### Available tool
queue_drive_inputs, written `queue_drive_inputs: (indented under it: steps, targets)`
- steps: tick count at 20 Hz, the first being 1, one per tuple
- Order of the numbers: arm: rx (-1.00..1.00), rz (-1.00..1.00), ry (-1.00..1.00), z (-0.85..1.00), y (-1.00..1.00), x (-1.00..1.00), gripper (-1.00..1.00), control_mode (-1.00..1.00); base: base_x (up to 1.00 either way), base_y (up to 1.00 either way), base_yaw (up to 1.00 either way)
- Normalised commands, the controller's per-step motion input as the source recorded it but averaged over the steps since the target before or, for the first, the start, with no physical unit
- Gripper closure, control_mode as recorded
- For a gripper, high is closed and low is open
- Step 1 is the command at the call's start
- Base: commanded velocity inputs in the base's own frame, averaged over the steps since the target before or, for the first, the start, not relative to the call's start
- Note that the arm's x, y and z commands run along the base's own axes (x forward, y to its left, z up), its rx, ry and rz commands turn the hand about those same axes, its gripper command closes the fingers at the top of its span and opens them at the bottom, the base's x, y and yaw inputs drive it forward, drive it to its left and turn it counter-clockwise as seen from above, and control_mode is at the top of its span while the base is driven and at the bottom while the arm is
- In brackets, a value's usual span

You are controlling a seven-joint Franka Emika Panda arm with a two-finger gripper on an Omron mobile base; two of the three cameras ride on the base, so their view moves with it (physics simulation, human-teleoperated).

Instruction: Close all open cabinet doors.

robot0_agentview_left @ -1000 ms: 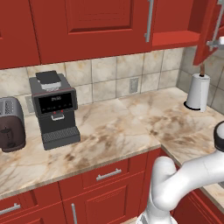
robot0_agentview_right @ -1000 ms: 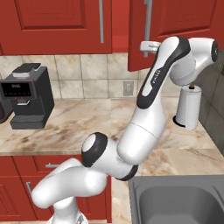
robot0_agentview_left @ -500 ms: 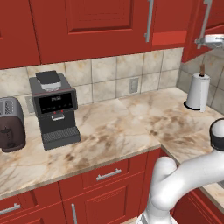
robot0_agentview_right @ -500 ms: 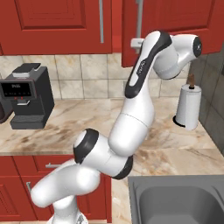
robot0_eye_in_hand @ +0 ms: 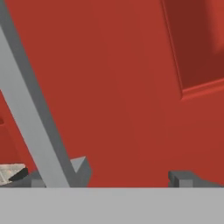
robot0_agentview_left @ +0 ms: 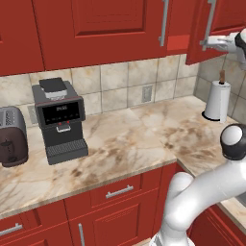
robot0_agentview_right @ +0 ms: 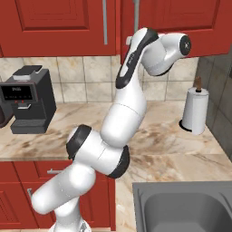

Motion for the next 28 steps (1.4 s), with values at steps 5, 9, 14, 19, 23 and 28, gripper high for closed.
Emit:
queue_drive_inputs:
  steps: [5, 9, 14, 19, 23, 28]
  targets:
    - [0.00, 0.00, 0.02, 0.00, 0.56, 0.64, -1.00, -1.00, 0.00, 0.00, 0.00]
    - [0.00, 0.00, 0.02, 0.00, 0.53, 0.67, -1.00, -1.00, 0.00, 0.00, 0.00]
    - [0.00, 0.00, 0.03, 0.00, 0.52, 0.66, -1.00, -1.00, 0.00, 0.00, 0.00]
    - [0.00, 0.00, 0.04, 0.00, 0.52, 0.65, -1.00, -1.00, 0.00, 0.00, 0.00]
    - [0.00, 0.00, 0.04, 0.00, 0.48, 0.62, -1.00, -1.00, 0.00, 0.00, 0.00]
    - [0.00, 0.00, 0.06, 0.00, 0.44, 0.59, -1.00, -1.00, 0.00, 0.00, 0.00]
